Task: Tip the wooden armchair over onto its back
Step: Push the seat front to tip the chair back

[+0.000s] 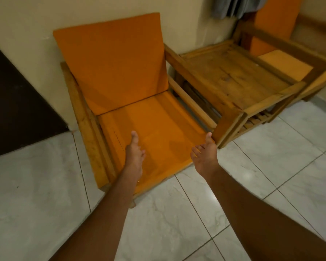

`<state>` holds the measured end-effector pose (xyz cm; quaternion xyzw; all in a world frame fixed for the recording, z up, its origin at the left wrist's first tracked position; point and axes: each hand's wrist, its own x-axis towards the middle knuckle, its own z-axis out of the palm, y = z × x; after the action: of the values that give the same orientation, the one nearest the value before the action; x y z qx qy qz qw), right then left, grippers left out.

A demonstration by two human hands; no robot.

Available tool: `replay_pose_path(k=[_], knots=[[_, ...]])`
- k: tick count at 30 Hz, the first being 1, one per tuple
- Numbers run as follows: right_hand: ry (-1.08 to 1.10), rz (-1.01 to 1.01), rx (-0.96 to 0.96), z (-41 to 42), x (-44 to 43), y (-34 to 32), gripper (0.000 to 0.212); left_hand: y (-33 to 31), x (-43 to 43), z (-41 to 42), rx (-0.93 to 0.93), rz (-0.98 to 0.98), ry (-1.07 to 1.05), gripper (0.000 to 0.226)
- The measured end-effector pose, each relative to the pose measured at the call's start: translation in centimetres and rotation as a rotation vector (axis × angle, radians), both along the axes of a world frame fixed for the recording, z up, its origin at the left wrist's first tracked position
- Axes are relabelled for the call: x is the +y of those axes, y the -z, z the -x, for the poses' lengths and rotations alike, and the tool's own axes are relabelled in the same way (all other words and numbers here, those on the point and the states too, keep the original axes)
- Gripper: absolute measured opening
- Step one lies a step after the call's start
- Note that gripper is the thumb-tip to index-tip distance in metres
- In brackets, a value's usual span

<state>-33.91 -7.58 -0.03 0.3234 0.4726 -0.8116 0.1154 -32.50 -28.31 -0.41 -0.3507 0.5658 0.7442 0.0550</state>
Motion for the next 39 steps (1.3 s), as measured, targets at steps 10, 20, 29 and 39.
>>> replay_pose_path(k=[10,20,29,39], knots=[[-0.044,-0.512,0.152,-1.5,-12.6,-8.5,0.059,-7.6,-13.8,2.4,0.206,0.455,0.318,0.093],[-0.137,-1.271,0.285,-3.1,-28.5,-12.5,0.068,-10.8,-28.3,4.5,0.468,1.003,0.792,0.096],[-0.190,-1.646,0.212,-3.4,-35.4,-8.5,0.078,-8.0,-35.4,10.2,0.726,1.449,1.061,0.095],[-0.062,-1.766,-0.029,-1.3,-39.1,0.4,0.077,-0.5,-38.2,19.3,0.834,1.461,1.244,0.088]])
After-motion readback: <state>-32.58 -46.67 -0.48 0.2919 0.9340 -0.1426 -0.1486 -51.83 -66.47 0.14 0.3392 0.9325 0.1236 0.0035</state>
